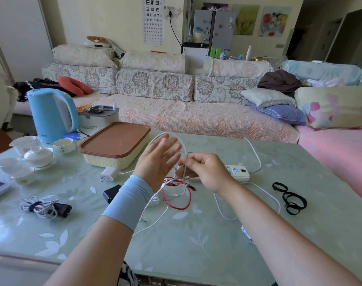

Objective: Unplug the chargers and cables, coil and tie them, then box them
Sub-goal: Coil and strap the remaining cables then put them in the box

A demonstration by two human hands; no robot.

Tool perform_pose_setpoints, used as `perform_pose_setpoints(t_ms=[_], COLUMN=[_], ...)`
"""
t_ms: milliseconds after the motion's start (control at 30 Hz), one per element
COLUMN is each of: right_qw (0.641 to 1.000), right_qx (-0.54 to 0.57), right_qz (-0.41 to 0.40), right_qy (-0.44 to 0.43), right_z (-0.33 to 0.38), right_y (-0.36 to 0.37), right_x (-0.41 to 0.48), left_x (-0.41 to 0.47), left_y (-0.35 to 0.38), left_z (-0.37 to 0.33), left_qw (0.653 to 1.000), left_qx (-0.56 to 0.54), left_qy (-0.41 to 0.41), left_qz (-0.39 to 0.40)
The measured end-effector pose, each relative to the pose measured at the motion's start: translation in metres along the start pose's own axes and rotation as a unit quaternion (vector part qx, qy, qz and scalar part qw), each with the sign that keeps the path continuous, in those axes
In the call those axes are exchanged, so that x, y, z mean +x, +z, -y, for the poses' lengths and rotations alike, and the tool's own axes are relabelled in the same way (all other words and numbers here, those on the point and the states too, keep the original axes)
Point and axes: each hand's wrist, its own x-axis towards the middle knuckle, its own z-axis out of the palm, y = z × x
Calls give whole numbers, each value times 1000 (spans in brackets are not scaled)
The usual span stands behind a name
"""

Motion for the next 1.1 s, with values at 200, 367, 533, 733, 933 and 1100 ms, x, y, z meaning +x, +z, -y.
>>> perform_pose_setpoints(t_ms=[200, 367, 533, 733, 933, 1100], right_qw=[987, 961, 950, 973, 998, 995], right_qx=[87, 215, 259, 222, -61, -51], right_qz=[-129, -171, -170, -63, -16, -85], right_qy=[-52, -43, -41, 7, -19, 18], right_z=[10, 9, 9, 5, -9, -11], right_y=[-6, -11, -11, -8, -6, -14], right_x=[3, 7, 10, 8, 5, 8], left_x=[-13, -7, -1, 5, 0, -3], left_y=[3, -4, -13, -16, -12, -4], left_z=[13, 14, 17, 26, 19, 10], left_qw=[861, 801, 705, 659, 818, 915], left_qx=[499, 584, 689, 669, 531, 359], left_qy=[20, 64, 118, 341, 220, 179], left_qz=[101, 119, 119, 49, 19, -36])
